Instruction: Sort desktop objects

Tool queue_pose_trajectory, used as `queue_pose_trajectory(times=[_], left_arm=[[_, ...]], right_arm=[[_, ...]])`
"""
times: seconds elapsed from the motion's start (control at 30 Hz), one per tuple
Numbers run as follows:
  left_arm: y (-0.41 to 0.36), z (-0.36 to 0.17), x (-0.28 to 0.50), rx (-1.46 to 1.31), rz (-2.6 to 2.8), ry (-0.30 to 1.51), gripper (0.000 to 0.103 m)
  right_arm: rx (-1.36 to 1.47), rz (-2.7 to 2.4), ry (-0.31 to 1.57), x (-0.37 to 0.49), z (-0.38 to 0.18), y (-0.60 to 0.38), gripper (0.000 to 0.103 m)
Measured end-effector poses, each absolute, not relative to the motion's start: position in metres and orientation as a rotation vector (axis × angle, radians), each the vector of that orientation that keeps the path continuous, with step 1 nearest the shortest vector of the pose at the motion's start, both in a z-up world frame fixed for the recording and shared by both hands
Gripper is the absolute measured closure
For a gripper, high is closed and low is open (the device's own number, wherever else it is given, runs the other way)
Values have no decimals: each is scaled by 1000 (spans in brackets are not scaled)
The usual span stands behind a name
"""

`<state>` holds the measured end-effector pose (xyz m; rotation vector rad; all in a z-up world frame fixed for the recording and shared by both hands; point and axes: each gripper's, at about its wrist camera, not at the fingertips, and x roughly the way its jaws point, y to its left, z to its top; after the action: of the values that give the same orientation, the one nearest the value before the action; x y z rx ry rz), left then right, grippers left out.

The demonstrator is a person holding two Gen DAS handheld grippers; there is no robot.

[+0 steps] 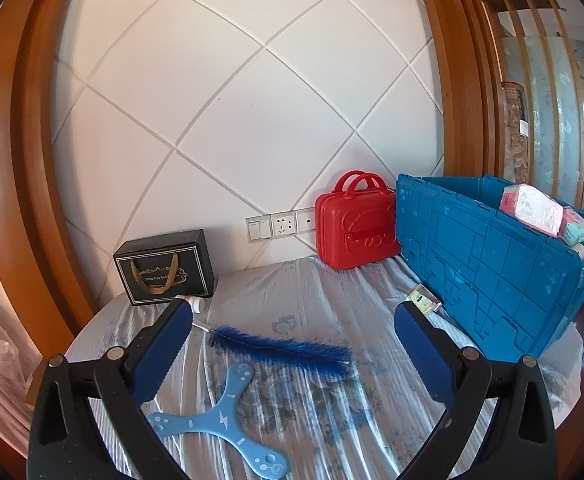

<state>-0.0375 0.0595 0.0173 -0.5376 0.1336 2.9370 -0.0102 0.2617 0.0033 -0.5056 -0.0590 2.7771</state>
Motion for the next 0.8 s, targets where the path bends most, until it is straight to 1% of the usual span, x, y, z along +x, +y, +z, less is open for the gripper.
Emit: queue_pose_trajectory(times=[0.33,0.8], left_arm=[[49,17,-44,-604,2988,112,1],[44,16,-46,-617,2995,104,0]], right_arm=[[-499,2779,-60,-7,3,262,4],[-507,2786,-62,-7,3,260,4]])
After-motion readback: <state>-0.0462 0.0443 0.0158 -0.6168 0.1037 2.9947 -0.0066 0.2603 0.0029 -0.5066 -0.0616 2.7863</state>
